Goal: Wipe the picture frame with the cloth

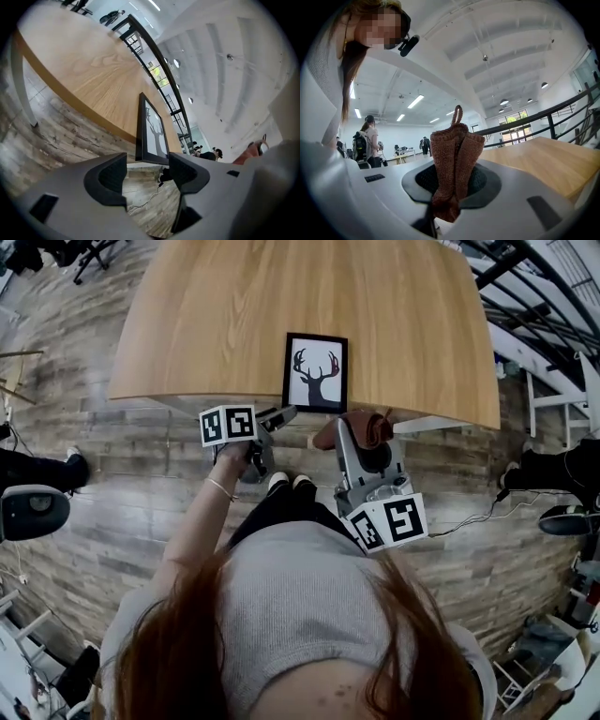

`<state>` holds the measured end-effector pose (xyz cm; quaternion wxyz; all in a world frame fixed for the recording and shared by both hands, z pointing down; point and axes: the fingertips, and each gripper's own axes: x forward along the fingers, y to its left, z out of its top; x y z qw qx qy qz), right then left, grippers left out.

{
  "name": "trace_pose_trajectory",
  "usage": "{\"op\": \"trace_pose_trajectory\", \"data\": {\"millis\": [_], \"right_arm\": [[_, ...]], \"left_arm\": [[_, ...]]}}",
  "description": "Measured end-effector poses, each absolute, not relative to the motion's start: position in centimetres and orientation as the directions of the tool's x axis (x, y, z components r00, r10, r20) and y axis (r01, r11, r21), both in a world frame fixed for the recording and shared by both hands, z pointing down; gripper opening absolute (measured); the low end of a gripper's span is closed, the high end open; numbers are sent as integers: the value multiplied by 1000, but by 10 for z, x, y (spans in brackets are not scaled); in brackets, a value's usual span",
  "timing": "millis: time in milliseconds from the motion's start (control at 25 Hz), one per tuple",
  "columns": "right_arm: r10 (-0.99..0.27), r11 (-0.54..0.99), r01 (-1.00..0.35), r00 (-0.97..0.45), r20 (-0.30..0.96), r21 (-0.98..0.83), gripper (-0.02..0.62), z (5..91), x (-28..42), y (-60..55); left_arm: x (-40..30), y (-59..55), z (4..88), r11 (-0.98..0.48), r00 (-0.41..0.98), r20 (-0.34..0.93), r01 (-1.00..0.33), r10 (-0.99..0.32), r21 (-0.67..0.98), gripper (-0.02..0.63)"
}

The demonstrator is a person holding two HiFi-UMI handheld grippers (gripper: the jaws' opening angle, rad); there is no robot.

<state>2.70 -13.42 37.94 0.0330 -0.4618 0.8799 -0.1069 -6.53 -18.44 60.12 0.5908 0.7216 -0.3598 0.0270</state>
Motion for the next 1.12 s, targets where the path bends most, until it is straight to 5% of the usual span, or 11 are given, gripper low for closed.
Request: {"op": "trace_pose_trajectory", "data": {"millis": [960,1120], "right_arm": [[-827,514,-822,-550,112,-244,97,408,42,-134],[-828,513,-823,-549,112,-243,97,408,41,-132]], "left_arm": [[9,-216,630,91,961,160,-142,-225,986,252],[16,-210,621,39,973,94,-88,-212,995,82]]}}
